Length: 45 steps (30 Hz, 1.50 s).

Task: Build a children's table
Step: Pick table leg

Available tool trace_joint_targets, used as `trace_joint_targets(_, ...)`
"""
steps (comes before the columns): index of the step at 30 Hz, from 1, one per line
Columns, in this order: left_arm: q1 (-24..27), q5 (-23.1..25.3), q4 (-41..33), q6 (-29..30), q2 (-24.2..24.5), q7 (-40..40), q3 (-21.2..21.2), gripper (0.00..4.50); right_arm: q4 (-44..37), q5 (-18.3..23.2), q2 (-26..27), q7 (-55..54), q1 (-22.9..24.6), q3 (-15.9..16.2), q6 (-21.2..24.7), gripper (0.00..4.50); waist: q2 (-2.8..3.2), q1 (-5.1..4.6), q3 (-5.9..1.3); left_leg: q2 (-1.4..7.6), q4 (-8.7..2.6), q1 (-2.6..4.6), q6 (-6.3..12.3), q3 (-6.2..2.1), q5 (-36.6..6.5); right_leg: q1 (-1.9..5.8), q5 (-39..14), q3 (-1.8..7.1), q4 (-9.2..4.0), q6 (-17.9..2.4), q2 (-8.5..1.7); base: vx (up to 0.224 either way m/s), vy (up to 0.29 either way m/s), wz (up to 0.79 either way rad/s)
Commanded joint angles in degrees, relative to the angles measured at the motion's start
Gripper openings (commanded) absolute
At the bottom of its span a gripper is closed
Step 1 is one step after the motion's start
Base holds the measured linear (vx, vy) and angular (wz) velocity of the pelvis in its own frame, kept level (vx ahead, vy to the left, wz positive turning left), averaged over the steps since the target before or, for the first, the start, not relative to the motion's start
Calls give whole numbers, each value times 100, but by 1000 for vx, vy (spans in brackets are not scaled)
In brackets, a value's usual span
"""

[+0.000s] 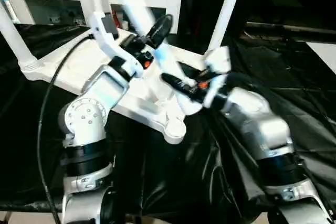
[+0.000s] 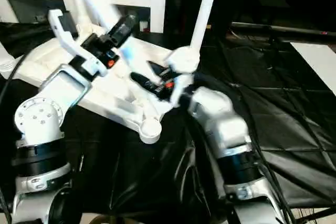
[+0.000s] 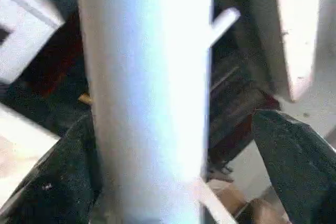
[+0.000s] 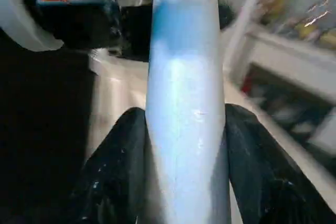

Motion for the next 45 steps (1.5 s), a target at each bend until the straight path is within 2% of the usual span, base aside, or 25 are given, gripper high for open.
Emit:
trace_joint_targets(1, -133, 91, 94, 39, -59, 275, 8, 413, 169, -450, 18, -447, -130, 115, -195, 182, 6, -28, -406, 289, -479, 287, -528, -180, -1304, 93, -634, 185, -493, -792, -386, 0, 0, 0)
trace_joint_targets(3, -152, 118, 130, -18, -93, 452, 6, 413, 284, -727, 105, -859, -185, 184, -291, 182, -3, -35, -405, 288, -485, 289, -545, -183, -1346, 86, -628, 185, -487, -780, -374, 0, 0, 0)
trace_joint_targets(4, -152, 118, 130, -18, -93, 452, 6, 396, 284, -727, 105, -859, -185, 184, -291, 182, 3, -34, -412, 290, -484, 295, -547, -185, -1373, 90, -578, 184, -483, -769, -377, 0, 0, 0)
trace_joint_targets(6, -179, 208, 146, -147, -152, 676, 25, 368, 414, -1057, 208, -1289, -255, 297, -355, 182, -5, -43, -410, 288, -488, 280, -540, -190, -1322, 102, -443, 183, -472, -729, -365, 0, 0, 0)
trace_joint_targets(9, -201, 351, 203, -296, -186, 854, 20, 357, 550, -1333, 287, -1448, -279, 403, -538, 182, -5, -47, -416, 288, -480, 273, -524, -190, -1299, 105, -303, 184, -464, -693, -372, 0, 0, 0)
trace_joint_targets(13, -217, 321, 269, -379, -206, 841, 38, 325, 607, -1464, 319, -1399, -242, 539, -696, 182, -1, -42, -414, 286, -467, 281, -472, -185, -1274, 111, -176, 187, -455, -683, -367, 0, 0, 0)
trace_joint_targets(14, -226, 235, 297, -372, -203, 801, 53, 325, 627, -1499, 340, -1388, -218, 603, -755, 182, 21, -36, -412, 287, -470, 291, -481, -188, -1310, 103, -205, 187, -455, -683, -365, 0, 0, 0)
trace_joint_targets(15, -226, 227, 297, -370, -203, 802, 54, 322, 628, -1510, 339, -1396, -216, 609, -764, 182, 10, -44, -410, 286, -475, 289, -496, -189, -1369, 104, -256, 187, -459, -681, -359, 0, 0, 0)
trace_joint_targets(18, -224, 118, 293, -342, -241, 791, 76, 284, 648, -1603, 312, -1471, -208, 657, -826, 182, 35, -42, -408, 294, -485, 294, -551, -198, -1433, 95, -280, 186, -456, -699, -360, 0, 0, 0)
trace_joint_targets(22, -217, 73, 277, -344, -269, 781, 68, 277, 747, -1696, 331, -1570, -239, 608, -891, 182, 29, -52, -408, 288, -487, 295, -564, -196, -1518, 94, -306, 189, -464, -686, -355, 0, 0, 0)
trace_joint_targets(24, -214, 45, 267, -356, -282, 803, 89, 244, 774, -1693, 350, -1576, -252, 570, -899, 181, 33, -54, -409, 289, -486, 301, -560, -197, -1546, 90, -322, 189, -465, -690, -354, 0, 0, 0)
trace_joint_targets(28, -214, -24, 275, -360, -292, 838, 126, 216, 819, -1791, 338, -1629, -260, 594, -973, 181, 35, -58, -410, 287, -485, 296, -563, -198, -1522, 93, -262, 189, -460, -705, -350, 0, 0, 0)
trace_joint_targets(29, -214, -24, 275, -362, -291, 838, 125, 208, 821, -1783, 343, -1626, -259, 589, -981, 216, 38, -56, -413, 286, -482, 299, -568, -197, -1521, 94, -251, 188, -457, -707, -352, 0, 0, 0)
trace_joint_targets(30, -205, -38, 262, -349, -267, 801, 107, 203, 808, -1605, 415, -1548, -232, 507, -997, 237, 33, -59, -411, 286, -487, 293, -560, -198, -1518, 98, -236, 188, -456, -705, -349, 0, 0, 0)
trace_joint_targets(31, -177, -11, 227, -315, -186, 691, 41, 199, 748, -1201, 539, -1314, -185, 344, -973, 237, 31, -61, -415, 281, -481, 294, -514, -193, -1567, 98, -252, 194, -455, -704, -353, 0, 0, 0)
trace_joint_targets(32, -172, -5, 223, -308, -170, 672, 29, 193, 737, -1144, 552, -1274, -180, 325, -955, 253, 34, -59, -414, 286, -484, 301, -488, -196, -1605, 95, -285, 195, -460, -698, -358, 0, 0, 0)
trace_joint_targets(33, -140, 42, 196, -256, -54, 529, -54, 193, 653, -765, 623, -996, -145, 201, -807, 253, 45, -58, -414, 289, -488, 302, -457, -201, -1615, 92, -293, 195, -458, -707, -356, 0, 0, 0)
trace_joint_targets(34, -131, 68, 189, -232, -2, 470, -94, 187, 620, -632, 634, -882, -136, 163, -742, 259, 26, -65, -412, 294, -493, 305, -427, -199, -1638, 90, -301, 194, -464, -715, -351, 0, 0, 0)
trace_joint_targets(35, -111, 123, 169, -181, 113, 349, -183, 184, 525, -404, 628, -679, -124, 103, -557, 271, 44, -54, -416, 304, -497, 304, -435, -207, -1585, 89, -262, 187, -447, -726, -351, 0, 0, 0)
trace_joint_targets(36, -89, 181, 146, -115, 246, 213, -284, 183, 410, -141, 619, -470, -116, 19, -278, 292, 48, -50, -412, 293, -497, 313, -397, -207, -1577, 94, -239, 186, -448, -723, -337, 0, 0, 0)
trace_joint_targets(37, -20, 293, 65, 16, 629, -254, -597, 183, 172, 372, 489, 1, -125, -150, 290, 295, 47, -37, -417, 297, -502, 312, -387, -218, -1499, 105, -212, 179, -440, -692, -330, 0, 0, 0)
trace_joint_targets(38, -18, 295, 63, 19, 639, -267, -605, 183, 167, 385, 485, 13, -125, -154, 304, 297, 51, -36, -421, 302, -504, 324, -353, -212, -1467, 102, -188, 185, -435, -690, -339, 0, 0, 0)
trace_joint_targets(40, 59, 274, -93, 238, 1190, -976, -979, 182, -57, 1045, 165, 685, -193, -375, 1192, 298, 62, -21, -416, 298, -503, 331, -391, -209, -1376, 102, -183, 176, -428, -746, -340, 0, 0, 0)
trace_joint_targets(42, 77, 189, -185, 335, 1538, -1514, -1155, 182, -80, 1403, -68, 1026, -273, -530, 1738, 299, 75, -5, -419, 304, -509, 333, -474, -194, -1345, 89, -239, 172, -416, -803, -349, 0, 0, 0)
trace_joint_targets(45, 44, 143, -215, 358, 1823, -1973, -1274, 182, -117, 1736, -315, 1383, -331, -600, 2163, 299, 65, -8, -407, 287, -512, 318, -575, -179, -1361, 97, -380, 177, -431, -911, -368, 0, 0, 0)
